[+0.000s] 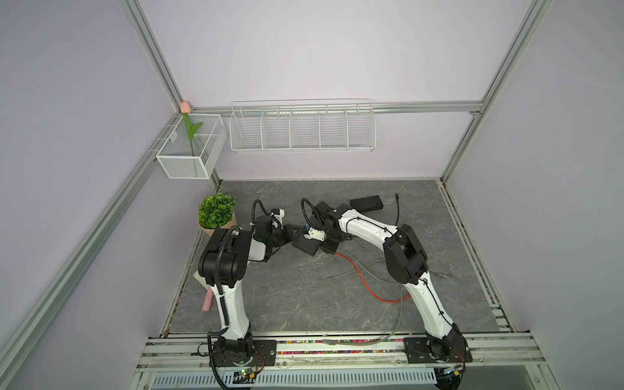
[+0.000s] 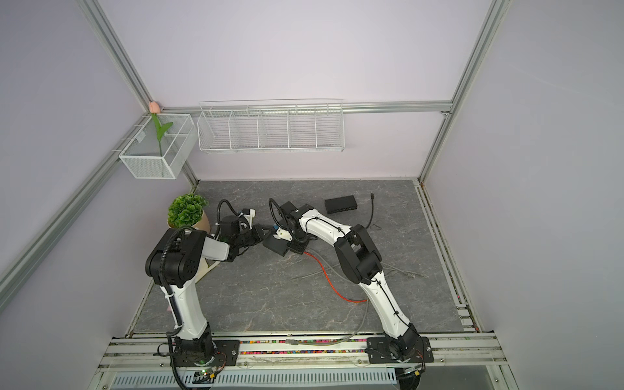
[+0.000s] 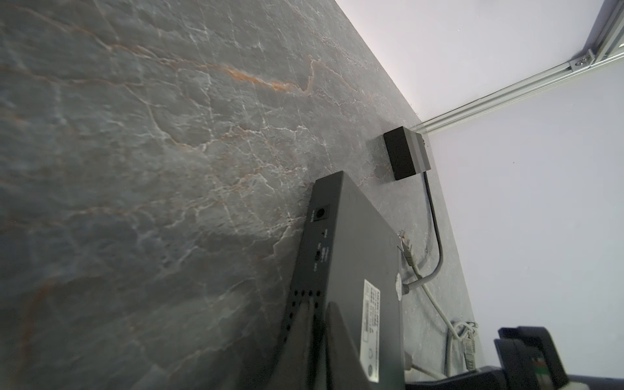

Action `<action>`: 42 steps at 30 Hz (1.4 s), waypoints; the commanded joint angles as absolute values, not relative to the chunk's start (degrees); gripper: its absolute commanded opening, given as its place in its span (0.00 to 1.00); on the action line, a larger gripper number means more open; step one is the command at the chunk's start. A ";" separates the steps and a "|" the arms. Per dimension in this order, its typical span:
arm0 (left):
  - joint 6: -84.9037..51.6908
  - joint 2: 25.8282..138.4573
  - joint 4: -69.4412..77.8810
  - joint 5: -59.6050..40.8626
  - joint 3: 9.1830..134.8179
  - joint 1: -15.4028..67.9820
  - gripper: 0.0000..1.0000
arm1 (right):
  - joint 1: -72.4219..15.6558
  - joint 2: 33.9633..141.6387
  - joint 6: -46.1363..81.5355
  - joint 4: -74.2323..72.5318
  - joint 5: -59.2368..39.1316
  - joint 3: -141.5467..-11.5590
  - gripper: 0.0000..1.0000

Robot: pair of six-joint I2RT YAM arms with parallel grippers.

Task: Insert the plug into the switch port

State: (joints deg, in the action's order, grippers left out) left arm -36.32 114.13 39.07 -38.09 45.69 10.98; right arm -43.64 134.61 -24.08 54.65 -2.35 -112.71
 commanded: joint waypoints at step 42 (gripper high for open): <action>-35.58 111.77 37.11 -41.95 44.78 13.01 0.12 | -44.21 135.78 -24.62 52.78 -3.83 -117.49 0.07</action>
